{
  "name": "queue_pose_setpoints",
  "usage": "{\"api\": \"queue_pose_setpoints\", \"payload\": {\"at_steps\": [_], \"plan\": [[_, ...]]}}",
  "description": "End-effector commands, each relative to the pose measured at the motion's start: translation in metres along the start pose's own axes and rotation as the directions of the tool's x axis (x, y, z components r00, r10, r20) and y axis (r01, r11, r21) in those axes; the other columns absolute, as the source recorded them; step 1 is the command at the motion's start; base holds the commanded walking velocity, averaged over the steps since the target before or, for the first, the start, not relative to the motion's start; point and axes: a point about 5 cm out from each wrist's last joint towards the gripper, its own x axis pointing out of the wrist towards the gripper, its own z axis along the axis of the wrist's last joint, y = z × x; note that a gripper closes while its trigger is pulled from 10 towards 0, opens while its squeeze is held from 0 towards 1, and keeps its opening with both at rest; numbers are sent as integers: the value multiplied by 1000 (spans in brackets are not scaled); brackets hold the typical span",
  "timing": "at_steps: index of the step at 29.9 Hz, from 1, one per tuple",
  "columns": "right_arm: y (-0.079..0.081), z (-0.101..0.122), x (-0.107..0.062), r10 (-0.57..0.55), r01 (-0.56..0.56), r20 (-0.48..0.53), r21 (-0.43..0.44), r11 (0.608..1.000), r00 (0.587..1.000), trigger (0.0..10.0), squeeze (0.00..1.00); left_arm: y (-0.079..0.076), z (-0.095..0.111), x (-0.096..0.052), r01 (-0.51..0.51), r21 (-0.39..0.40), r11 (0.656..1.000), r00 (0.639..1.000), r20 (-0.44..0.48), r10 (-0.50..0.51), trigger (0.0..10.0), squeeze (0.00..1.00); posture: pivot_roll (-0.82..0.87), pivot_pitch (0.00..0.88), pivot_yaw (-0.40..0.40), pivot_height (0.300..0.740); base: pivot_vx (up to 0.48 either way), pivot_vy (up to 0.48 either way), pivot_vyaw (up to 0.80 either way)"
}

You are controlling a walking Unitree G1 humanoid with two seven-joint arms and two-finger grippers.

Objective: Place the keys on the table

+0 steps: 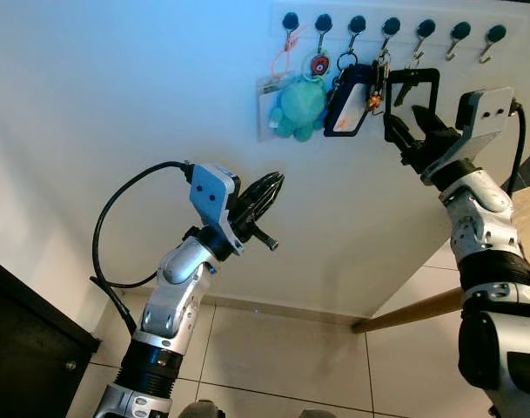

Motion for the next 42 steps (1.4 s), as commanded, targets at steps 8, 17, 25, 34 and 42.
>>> {"api": "queue_pose_setpoints", "payload": {"at_steps": [8,17,25,34,42], "plan": [[-7,-1,-3,-33,32,-16,-13,999,999,2706,0,-4,4,3,12,4,1000,1000,15,-12,10000,0,50,82,-14,740,0,0,0],[-11,3,-3,-43,43,2,-4,999,999,0,0,-3,6,3,12,14,1000,1000,21,-12,10000,0,56,82,-13,740,0,0,0],[-8,13,1,-36,34,56,32,999,998,0,0,-4,8,5,22,21,1000,999,26,-23,10000,0,59,87,-13,740,0,0,0],[7,22,6,47,-52,102,42,998,994,0,0,-6,9,5,35,17,999,999,33,-35,10000,0,55,91,-14,740,0,0,0],[27,20,5,123,-128,99,50,990,987,0,0,-7,10,6,43,16,999,998,37,-43,10000,0,53,96,-15,740,0,0,0]]}}
